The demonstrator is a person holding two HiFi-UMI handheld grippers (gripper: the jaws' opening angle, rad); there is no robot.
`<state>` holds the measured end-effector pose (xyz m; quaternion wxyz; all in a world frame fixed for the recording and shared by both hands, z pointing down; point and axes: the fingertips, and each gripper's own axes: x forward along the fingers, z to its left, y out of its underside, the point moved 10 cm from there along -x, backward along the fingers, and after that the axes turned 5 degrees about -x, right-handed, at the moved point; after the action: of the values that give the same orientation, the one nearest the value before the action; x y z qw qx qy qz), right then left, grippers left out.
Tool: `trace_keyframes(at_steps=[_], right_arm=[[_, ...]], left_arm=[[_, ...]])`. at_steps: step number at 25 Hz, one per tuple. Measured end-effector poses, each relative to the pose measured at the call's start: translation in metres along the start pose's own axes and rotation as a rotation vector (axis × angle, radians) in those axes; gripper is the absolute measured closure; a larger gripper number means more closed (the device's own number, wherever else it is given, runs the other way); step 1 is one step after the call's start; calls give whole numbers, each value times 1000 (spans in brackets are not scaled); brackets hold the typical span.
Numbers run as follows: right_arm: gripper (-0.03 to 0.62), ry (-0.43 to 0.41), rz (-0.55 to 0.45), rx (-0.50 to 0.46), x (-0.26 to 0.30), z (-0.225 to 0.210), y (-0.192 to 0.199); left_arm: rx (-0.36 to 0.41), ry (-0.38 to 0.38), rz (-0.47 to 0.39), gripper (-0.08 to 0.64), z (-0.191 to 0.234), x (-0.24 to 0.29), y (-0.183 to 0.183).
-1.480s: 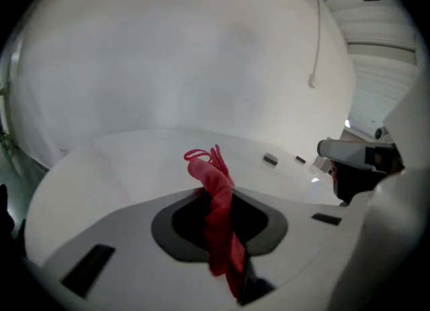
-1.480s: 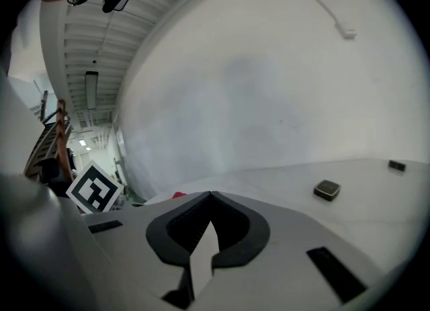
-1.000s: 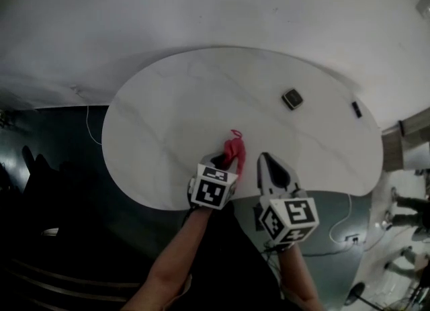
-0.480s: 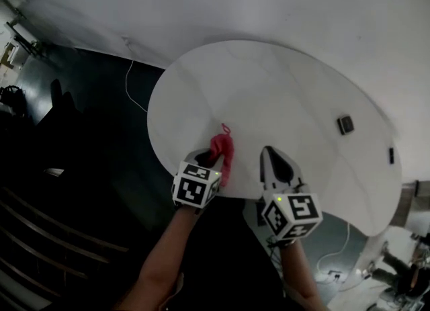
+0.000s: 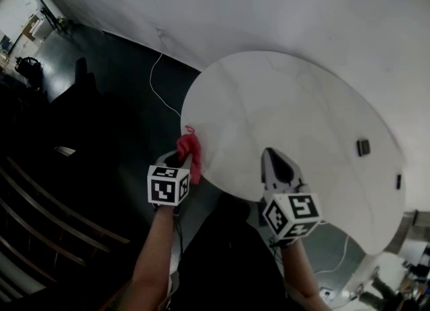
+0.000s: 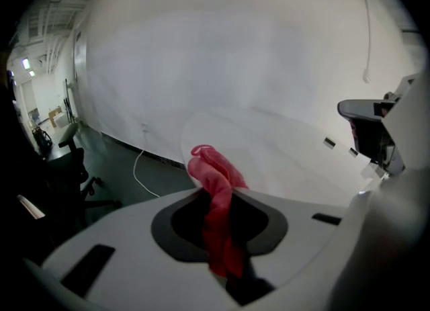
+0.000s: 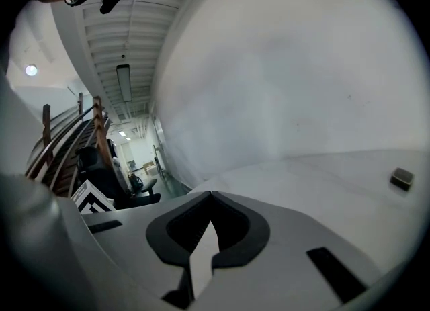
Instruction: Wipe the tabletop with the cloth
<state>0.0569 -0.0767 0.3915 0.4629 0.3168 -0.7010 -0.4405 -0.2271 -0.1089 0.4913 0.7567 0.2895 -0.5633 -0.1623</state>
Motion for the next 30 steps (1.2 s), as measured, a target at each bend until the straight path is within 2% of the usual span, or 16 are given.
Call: trace_keyframes(at_steps=[4,7,12,18,21,26,30], right_arm=[[589,40,-11,3,-18,-6,4],[589,90,-24,21,-40,-21,8],[589,174,-50,70,-89,-40,20],[589,275,-86,115,-142,-57,36],[589,324,-100,127,-165,-63,43],[589,398,-93,167,-192,-70,61],[589,402,-82,175,-194,-71,67]], left_arm=[[3,-91,-28,494,18,-20,-8],[6,-75,-68,494,7,-29,-21],[90,82,-103,494,-67,-29,-36],[202,360,-62,494,-188,-3,-29],[254,451,-29,494,-240,12,-20],[294,531,37,494,-294,32,6],[339,503,87,494,-298,45,33]])
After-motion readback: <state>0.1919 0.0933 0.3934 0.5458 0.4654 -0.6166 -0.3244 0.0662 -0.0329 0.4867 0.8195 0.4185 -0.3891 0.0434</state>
